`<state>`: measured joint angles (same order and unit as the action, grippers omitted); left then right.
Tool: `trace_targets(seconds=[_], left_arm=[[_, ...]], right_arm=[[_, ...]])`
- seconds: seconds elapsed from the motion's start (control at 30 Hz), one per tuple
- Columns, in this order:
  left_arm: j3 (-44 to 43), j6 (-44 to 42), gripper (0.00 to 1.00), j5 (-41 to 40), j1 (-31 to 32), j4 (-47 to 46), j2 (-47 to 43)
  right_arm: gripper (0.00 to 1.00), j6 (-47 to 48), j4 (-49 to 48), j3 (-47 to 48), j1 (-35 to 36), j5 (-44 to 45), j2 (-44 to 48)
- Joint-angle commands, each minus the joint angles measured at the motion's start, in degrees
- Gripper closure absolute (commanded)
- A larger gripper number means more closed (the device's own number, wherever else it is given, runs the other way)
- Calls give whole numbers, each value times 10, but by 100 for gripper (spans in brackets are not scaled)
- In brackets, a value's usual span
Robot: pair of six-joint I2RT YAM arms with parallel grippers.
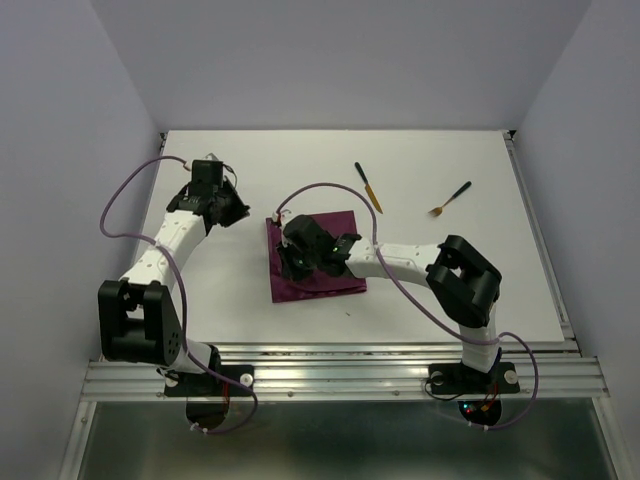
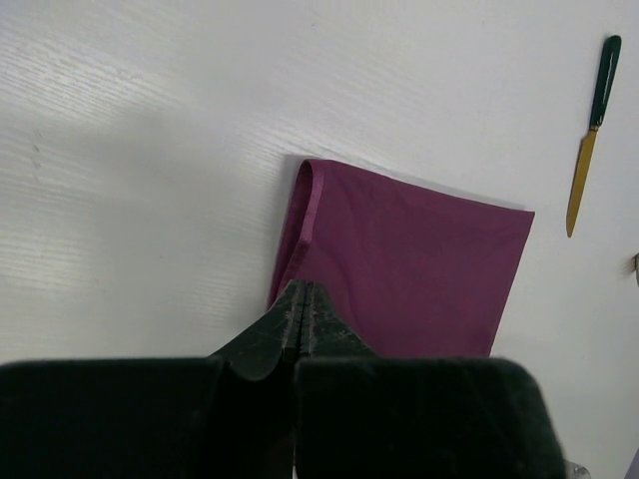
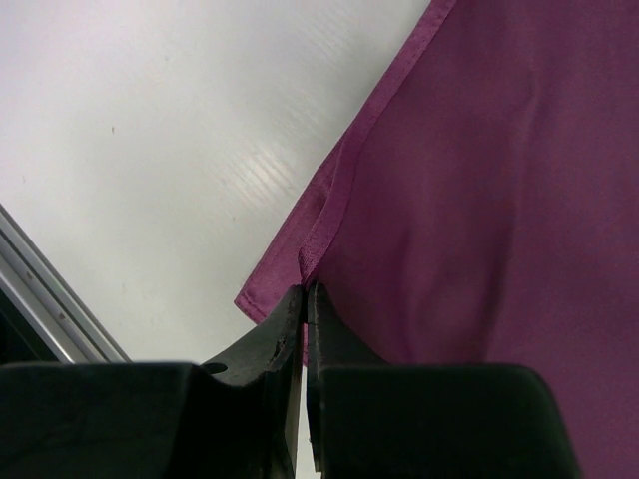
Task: Fold the napkin into a case and place the utensils inside
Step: Fold the top corner of the square-folded napkin at the center of the board.
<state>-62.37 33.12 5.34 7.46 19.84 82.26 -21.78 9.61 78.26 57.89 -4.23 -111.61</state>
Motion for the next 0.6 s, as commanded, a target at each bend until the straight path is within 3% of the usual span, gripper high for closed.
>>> trace_targets(seconds=[0.0, 0.57], left_arm=[[4, 7, 94, -6, -5, -12, -18], [17, 5, 94, 5, -8, -30, -2]], right_arm=[[94, 14, -13, 4, 6, 40, 35], [94, -5, -66, -57, -62, 61, 89]])
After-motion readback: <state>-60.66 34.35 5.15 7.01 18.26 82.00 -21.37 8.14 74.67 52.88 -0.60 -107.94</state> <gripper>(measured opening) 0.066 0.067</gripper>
